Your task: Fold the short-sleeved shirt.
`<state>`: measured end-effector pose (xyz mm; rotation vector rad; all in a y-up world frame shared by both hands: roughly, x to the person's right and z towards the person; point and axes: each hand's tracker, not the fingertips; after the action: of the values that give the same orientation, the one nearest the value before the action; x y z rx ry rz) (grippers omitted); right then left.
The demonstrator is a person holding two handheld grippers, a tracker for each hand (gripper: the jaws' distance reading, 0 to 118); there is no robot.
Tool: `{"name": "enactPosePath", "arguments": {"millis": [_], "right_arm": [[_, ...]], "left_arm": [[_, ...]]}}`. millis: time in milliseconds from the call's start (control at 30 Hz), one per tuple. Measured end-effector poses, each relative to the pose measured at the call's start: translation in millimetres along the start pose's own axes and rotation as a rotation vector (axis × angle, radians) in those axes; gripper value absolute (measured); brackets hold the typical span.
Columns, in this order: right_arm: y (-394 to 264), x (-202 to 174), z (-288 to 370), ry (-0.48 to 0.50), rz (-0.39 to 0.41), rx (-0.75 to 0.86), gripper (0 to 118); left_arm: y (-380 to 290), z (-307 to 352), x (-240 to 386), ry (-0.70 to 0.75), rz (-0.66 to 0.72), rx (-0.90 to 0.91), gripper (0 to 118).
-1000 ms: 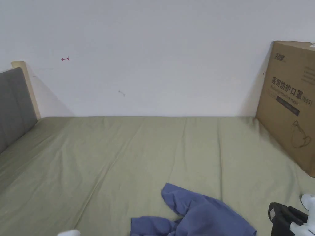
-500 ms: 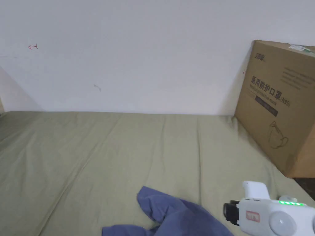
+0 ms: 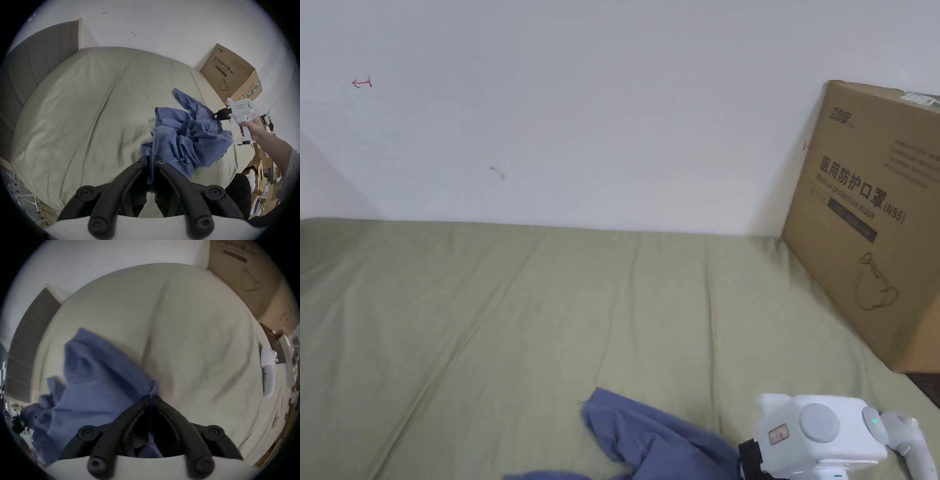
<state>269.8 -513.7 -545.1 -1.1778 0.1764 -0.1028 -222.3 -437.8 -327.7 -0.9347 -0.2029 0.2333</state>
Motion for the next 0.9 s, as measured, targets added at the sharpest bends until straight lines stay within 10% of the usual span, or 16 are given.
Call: {"name": "enactPosePath", "arguments": {"millis": [267,533,900], "right_arm": [[-3.5,2.6,172.4,0.118,0.011,0.354,1],[34.8,3.7,345.5,0.039,0.041,0.616,1],[151.8,16.2,426.0,-0.052,-0.082,0.768,1]], "left_arm": [[83.2,70.8,-18.5,-0.011,-0.03,0.247,5],[210.2,147.3,-22.7,0.077,-0.118,0.405,5],[344.4,148.7,-28.3,0.124,-0.021,0.518,5]]}}
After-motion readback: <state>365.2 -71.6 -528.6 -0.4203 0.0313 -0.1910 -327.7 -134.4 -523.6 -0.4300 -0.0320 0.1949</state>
